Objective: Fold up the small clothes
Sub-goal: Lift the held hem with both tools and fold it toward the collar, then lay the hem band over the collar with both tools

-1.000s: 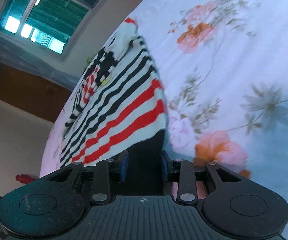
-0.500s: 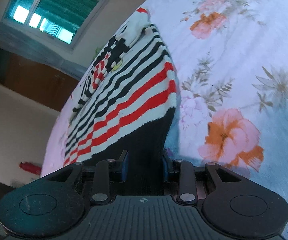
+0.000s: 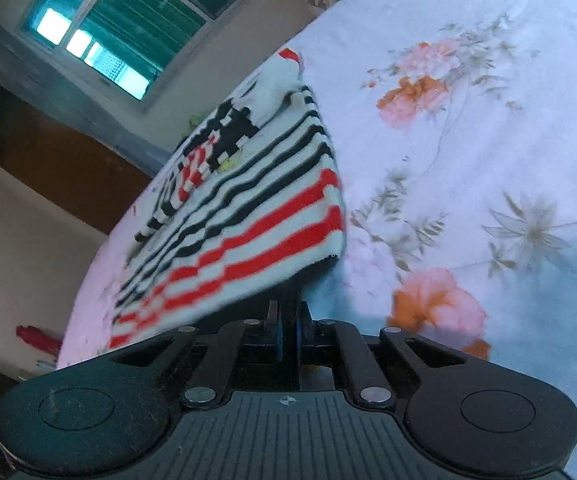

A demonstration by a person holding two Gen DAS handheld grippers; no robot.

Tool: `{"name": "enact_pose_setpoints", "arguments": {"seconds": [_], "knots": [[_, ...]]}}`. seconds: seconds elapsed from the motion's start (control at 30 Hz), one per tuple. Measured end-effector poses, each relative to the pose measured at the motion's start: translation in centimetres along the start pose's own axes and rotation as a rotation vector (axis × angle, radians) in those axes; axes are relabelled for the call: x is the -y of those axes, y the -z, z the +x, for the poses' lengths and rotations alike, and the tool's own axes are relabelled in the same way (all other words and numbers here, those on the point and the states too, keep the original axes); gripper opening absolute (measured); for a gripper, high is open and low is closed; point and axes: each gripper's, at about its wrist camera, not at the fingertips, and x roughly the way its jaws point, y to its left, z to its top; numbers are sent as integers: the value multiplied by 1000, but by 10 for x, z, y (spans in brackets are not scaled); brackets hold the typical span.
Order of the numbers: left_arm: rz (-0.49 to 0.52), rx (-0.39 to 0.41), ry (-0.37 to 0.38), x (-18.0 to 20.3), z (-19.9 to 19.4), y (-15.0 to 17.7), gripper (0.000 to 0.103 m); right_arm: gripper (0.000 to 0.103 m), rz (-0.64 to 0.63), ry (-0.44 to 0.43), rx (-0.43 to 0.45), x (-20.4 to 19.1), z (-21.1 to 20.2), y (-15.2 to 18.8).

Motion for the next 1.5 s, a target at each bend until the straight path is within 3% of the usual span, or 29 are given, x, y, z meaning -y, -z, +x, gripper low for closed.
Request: {"name": "enact_pose_setpoints", "arguments": {"seconds": [0.17,0.47,0.67,0.83,1.07,1.1,1.13,1.2,1.27,1.33,1.43,1.5], "knots": [[-10,61,69,22,1,-19,4,5,-65,-20,48,-28,2,-30],[85,118,121,90,64,-118,4,5,-113,-36,120,-68,46,-134],[154,106,92,122,125,-184,4,5,-53,-43,102,-68,113,-219],[205,54,-2,119,199,-232,4,5,-5,-53,48,-47,187,-277],[221,-17,-72,96,270,-270,6,5,-5,-13,-34,-8,278,-320],[227,-12,-74,94,275,-271,9,6,-28,-2,-22,-6,284,-323],[221,0,-71,91,279,-272,17,6,-44,9,-24,-4,290,-324],[211,50,-60,88,279,-273,39,10,-73,-1,-21,-1,294,-324],[214,111,-50,87,273,-273,77,18,-117,-7,9,-4,292,-324],[238,140,-29,89,268,-274,75,69,-127,-41,81,-4,280,-325],[363,66,-95,102,275,-276,47,69,-192,-25,128,-9,268,-330],[484,-5,-171,113,286,-276,42,66,-291,11,120,-17,264,-329]]}}
